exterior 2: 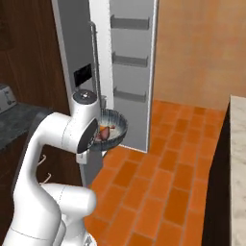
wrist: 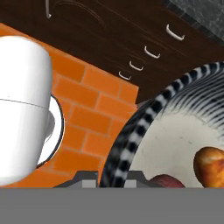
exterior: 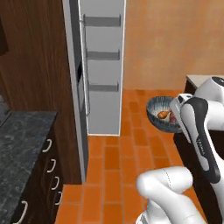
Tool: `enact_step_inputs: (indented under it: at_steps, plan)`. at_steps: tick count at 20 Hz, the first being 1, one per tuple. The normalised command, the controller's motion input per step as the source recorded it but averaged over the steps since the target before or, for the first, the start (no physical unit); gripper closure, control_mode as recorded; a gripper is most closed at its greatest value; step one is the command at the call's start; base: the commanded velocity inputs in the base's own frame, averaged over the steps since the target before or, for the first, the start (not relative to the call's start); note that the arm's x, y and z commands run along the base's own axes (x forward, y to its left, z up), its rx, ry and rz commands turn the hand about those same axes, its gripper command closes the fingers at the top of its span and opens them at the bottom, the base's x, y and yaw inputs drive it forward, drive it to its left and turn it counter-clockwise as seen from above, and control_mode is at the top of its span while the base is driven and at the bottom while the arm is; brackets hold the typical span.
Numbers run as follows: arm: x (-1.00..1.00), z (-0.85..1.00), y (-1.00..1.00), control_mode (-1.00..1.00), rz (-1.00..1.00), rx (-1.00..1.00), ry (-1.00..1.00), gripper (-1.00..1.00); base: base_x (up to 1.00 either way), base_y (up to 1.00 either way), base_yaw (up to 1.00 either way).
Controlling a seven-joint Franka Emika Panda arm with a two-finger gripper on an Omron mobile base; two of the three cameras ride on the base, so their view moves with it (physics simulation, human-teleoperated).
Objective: Pick the chicken drumstick and potato from their plates and place them in the bowl. Then put the bowl in the fridge.
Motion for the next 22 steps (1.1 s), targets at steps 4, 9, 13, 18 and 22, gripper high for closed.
enact_step_inputs:
  at_steps: [4, 9, 13, 18, 22]
  plan:
    - [0.0, 0.0, 0.0, 1.0, 0.0, 0.0, 0.0, 1.0, 0.98, 0.12, 0.15]
    - [0.0, 0.0, 0.0, 1.0, 0.0, 0.0, 0.0, 1.0, 0.77, -0.22, 0.72]
    - [0.0, 0.0, 0.0, 1.0, 0.0, 0.0, 0.0, 1.0, 0.12, -0.78, 0.69]
    - [0.0, 0.0, 0.0, 1.0, 0.0, 0.0, 0.0, 1.0, -0.02, -0.75, 0.75]
    - [0.0, 0.0, 0.0, 1.0, 0.0, 0.0, 0.0, 1.0, 0.72, -0.4, 0.52]
